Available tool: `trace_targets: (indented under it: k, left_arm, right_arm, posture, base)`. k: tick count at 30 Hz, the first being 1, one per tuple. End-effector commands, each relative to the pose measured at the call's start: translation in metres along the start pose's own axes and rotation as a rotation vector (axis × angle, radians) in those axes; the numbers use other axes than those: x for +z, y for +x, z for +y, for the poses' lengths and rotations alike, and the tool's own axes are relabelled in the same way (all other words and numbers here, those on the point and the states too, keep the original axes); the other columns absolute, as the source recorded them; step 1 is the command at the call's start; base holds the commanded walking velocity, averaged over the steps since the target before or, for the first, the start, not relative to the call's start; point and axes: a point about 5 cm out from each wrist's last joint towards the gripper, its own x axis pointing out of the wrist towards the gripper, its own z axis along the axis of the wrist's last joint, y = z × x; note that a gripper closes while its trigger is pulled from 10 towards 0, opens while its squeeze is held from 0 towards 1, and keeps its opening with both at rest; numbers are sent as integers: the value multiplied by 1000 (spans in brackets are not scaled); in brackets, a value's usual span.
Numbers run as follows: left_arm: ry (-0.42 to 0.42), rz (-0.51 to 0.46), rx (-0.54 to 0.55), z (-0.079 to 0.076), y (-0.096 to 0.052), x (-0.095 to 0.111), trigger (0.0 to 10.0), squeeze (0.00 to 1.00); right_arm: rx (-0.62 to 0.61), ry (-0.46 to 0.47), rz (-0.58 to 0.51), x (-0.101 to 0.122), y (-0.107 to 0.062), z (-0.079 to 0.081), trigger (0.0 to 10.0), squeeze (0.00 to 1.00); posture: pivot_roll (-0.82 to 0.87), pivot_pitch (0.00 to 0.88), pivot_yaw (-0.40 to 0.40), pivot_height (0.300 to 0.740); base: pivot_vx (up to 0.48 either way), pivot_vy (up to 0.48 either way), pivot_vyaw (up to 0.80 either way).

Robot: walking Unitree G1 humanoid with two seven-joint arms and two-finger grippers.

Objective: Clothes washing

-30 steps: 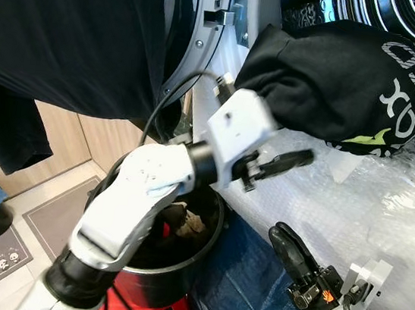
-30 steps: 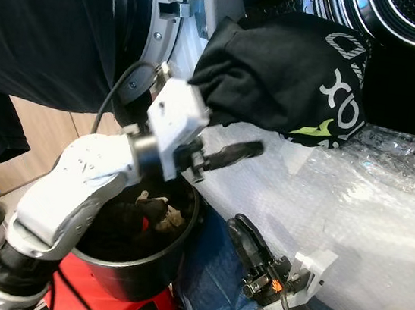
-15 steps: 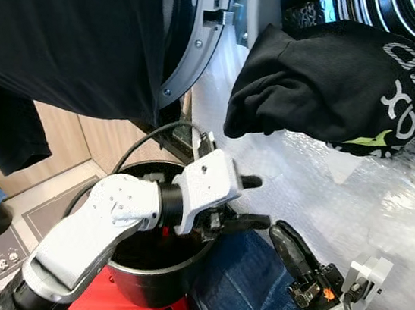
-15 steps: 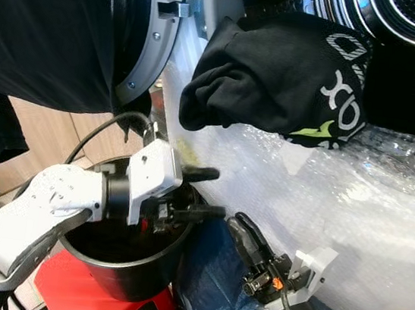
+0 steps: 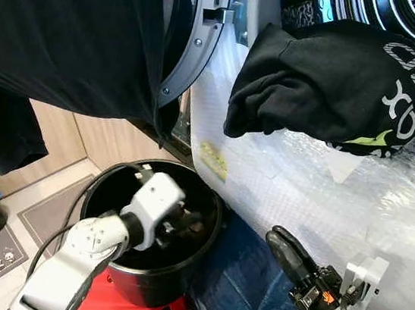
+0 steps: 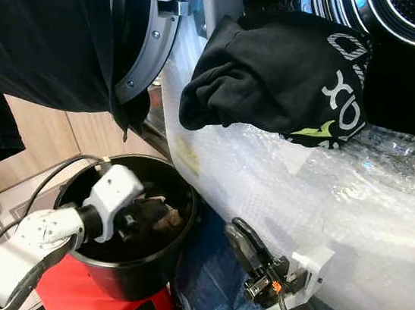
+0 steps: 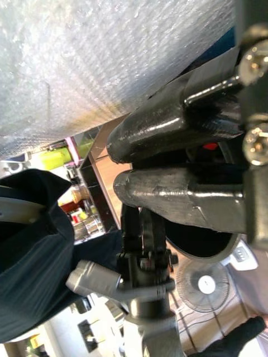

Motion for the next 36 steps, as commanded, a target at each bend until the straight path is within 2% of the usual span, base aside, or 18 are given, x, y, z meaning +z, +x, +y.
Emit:
trace_targets:
  k: [1, 3, 4, 5, 10, 12, 14, 15, 21, 22, 24, 28, 36]
  left_arm:
    - [-11, 12, 123, 14, -2, -9, 10000, 0]
    - [46, 57, 256, 28, -3, -25, 10000, 0]
    - [73, 68, 274, 31, -3, -30, 10000, 0]
    - [54, 73, 307, 35, -3, -37, 10000, 0]
    - [54, 74, 329, 38, -2, -42, 10000, 0]
    - [64, 77, 331, 37, 0, -49, 10000, 0]
    - [66, 79, 331, 37, 0, -50, 10000, 0]
    - [68, 72, 337, 36, 1, -53, 10000, 0]
    - [110, 73, 323, 29, 7, -63, 10000, 0]
    - [110, 73, 323, 29, 7, -63, 10000, 0]
    - [130, 84, 294, 23, 7, -67, 10000, 0]
    - [158, 84, 284, 21, 8, -70, 10000, 0]
    - [209, 78, 276, 19, 7, -72, 10000, 0]
  right_arm:
    - [16, 8, 35, -5, -1, 1, 10000, 0]
    - [67, 10, 56, -5, 0, 6, 10000, 0]
    - [105, 4, 74, -5, -1, 10, 10000, 0]
    - [191, -7, 99, -3, -3, 19, 10000, 0]
    - [291, -28, 114, 8, -6, 29, 10000, 0]
    - [384, -47, 54, 30, -5, 40, 10000, 0]
    - [398, -58, 30, 38, -3, 43, 10000, 0]
    - [418, -81, -6, 49, 1, 46, 10000, 0]
    - [408, -168, -119, 78, 18, 46, 10000, 0]
    - [408, -168, -119, 78, 18, 46, 10000, 0]
    - [398, -234, -101, 85, 24, 46, 10000, 0]
    - [358, -306, -77, 92, 34, 40, 10000, 0]
    - [356, -390, -119, 110, 60, 41, 10000, 0]
  posture:
    - [163, 94, 36, 740]
    - [159, 91, 34, 740]
    - [157, 94, 32, 740]
    - [153, 91, 29, 740]
    - [149, 92, 33, 740]
    - [145, 92, 27, 740]
    - [140, 91, 24, 740]
    - [138, 89, 23, 740]
    - [131, 71, 20, 740]
    - [131, 71, 20, 740]
    - [132, 64, 17, 740]
    - [123, 74, 20, 740]
    - [142, 89, 20, 740]
  base:
    - [0, 0, 0]
    - [0, 0, 0]
    - [0, 0, 0]
    - [0, 0, 0]
    - [0, 0, 0]
    - [0, 0, 0]
    - [0, 0, 0]
    - [0, 0, 0]
    - [0, 0, 0]
    - [0, 0, 0]
    - [0, 0, 0]
    - [0, 0, 0]
    - [0, 0, 0]
